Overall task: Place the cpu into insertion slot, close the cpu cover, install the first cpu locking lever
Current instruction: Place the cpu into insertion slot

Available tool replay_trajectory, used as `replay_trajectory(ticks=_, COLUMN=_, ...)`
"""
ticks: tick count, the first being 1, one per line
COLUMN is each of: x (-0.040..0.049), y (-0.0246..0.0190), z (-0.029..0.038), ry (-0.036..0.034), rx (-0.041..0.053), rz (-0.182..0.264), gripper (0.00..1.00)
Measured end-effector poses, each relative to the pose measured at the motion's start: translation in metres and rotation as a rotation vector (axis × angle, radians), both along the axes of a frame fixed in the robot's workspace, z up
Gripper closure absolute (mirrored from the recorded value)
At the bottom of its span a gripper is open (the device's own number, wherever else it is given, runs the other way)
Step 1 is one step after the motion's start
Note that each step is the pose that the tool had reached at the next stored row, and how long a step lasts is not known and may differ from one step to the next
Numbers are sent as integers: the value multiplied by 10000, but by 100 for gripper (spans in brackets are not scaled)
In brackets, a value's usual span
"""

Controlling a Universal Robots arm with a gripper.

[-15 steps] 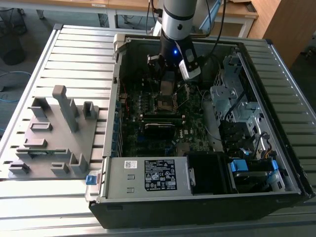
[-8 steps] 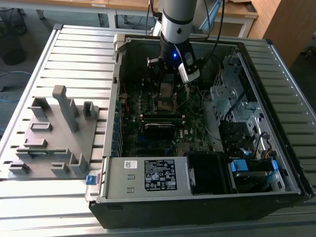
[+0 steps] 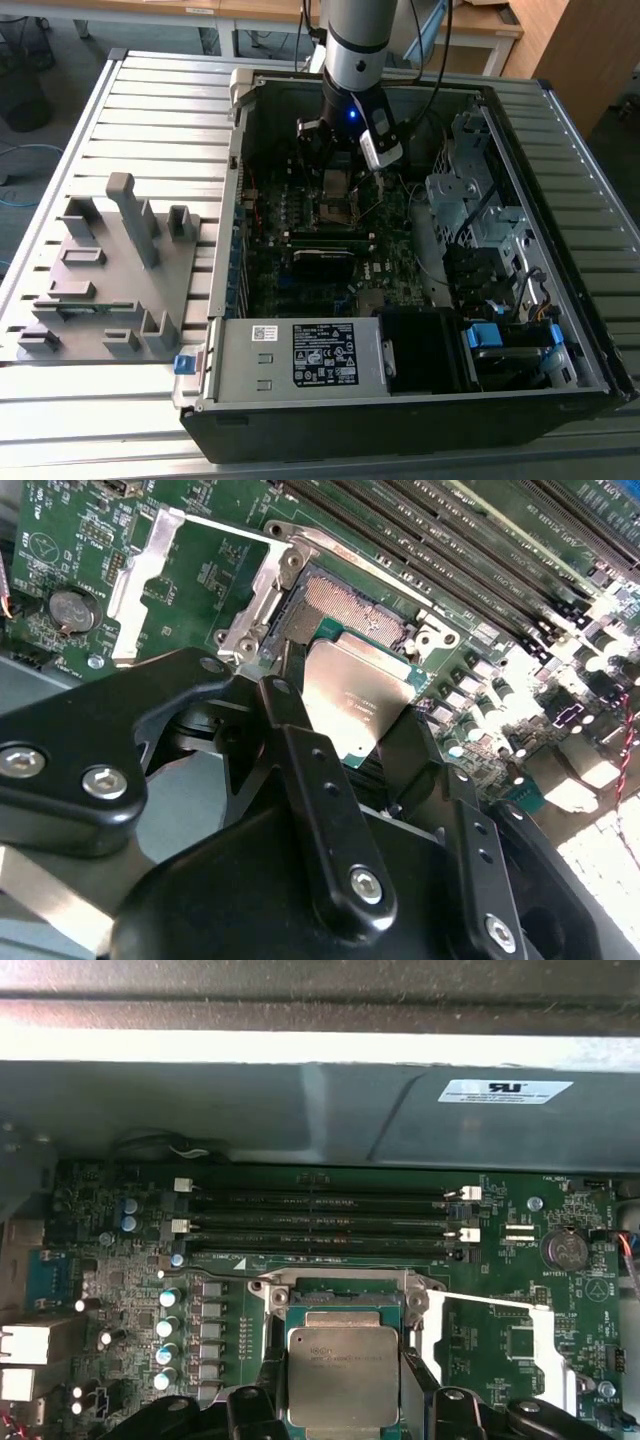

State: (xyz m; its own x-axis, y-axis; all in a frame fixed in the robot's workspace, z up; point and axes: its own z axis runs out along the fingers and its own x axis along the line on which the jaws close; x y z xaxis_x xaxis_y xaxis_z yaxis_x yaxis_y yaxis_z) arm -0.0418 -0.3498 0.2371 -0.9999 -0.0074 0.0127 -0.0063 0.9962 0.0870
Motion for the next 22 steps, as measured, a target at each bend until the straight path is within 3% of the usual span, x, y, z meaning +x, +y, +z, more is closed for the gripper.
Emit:
replay_trajectory(ticks=8, x=0, y=2, z=-10, ry=0, rx=3, rz=-66, gripper=46)
replay_trajectory(ticks=22, x=0, y=2, z=-36, ry=0, rx=3, rz=-2584, gripper=46)
